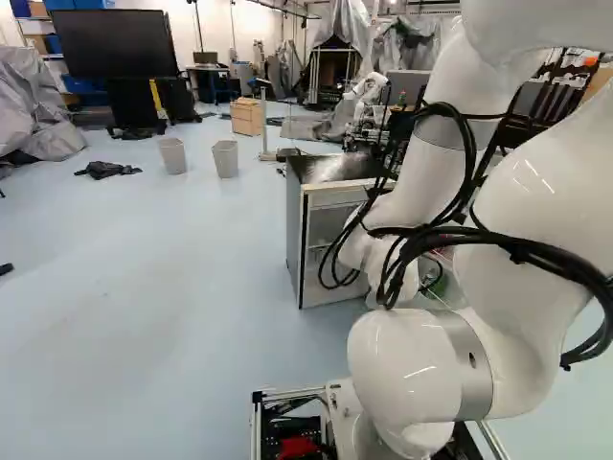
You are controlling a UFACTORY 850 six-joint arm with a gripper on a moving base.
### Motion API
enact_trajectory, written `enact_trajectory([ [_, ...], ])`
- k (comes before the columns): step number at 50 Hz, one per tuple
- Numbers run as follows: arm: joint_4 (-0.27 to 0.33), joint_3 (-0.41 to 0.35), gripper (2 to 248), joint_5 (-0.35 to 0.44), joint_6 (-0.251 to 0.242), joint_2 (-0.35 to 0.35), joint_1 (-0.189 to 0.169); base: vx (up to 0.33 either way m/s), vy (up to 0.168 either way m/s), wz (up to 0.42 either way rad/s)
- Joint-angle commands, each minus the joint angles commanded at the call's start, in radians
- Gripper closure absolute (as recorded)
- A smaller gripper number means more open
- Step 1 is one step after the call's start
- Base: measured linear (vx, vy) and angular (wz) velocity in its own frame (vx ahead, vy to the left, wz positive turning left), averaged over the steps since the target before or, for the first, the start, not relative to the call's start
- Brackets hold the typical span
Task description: Grab a drink from the fridge
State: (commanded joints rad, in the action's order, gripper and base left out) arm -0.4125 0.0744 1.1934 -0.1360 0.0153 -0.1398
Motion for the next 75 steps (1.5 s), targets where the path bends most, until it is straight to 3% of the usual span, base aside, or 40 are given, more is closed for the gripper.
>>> enact_trajectory([
  [12, 0.126, 0.003, 3, 0.0, 0.0, -0.008, -0.001, 0.0, 0.0, 0.0],
  [39, 0.395, 0.064, 3, 0.011, 0.0, -0.144, -0.037, 0.0, 0.0, 0.0],
  [55, 0.42, 0.074, 3, 0.016, 0.0, -0.179, -0.039, 0.0, 0.0, 0.0],
  [75, 0.401, 0.081, 3, 0.016, 0.0, -0.186, -0.023, 0.0, 0.0, 0.0],
])
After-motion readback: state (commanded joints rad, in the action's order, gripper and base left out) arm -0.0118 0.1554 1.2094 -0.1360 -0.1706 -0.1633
